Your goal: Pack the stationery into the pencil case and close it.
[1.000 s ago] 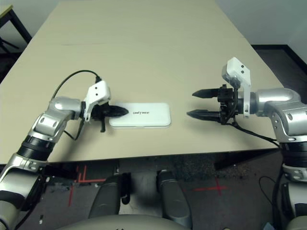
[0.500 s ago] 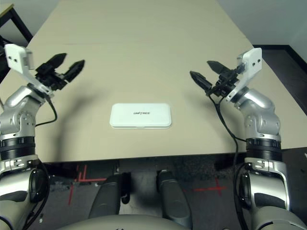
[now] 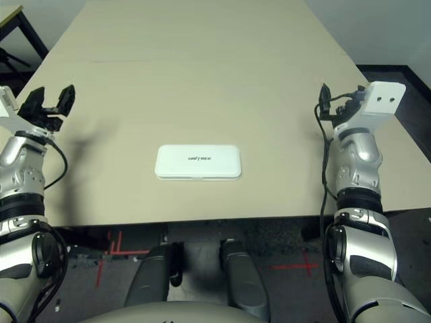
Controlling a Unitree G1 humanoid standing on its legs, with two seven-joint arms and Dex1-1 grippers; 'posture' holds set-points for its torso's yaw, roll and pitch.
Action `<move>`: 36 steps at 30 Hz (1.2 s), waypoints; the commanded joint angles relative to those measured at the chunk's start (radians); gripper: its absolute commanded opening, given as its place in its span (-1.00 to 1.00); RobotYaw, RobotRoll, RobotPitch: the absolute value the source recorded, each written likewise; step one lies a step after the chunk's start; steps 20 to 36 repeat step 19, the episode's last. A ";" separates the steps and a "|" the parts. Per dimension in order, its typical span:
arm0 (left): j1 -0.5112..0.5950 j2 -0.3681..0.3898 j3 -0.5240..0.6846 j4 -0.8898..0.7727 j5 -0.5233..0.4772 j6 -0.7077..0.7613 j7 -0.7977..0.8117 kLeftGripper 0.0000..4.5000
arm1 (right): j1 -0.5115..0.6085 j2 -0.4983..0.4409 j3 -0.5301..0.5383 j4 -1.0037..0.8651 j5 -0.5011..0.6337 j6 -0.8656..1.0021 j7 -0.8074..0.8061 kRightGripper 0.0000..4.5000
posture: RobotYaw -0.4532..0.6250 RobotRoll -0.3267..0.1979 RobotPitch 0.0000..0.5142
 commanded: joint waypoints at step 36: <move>0.008 0.006 -0.033 -0.018 0.008 -0.001 0.006 0.97 | 0.014 0.020 -0.005 0.020 0.011 -0.019 0.028 1.00 | -0.38 0.25 -0.50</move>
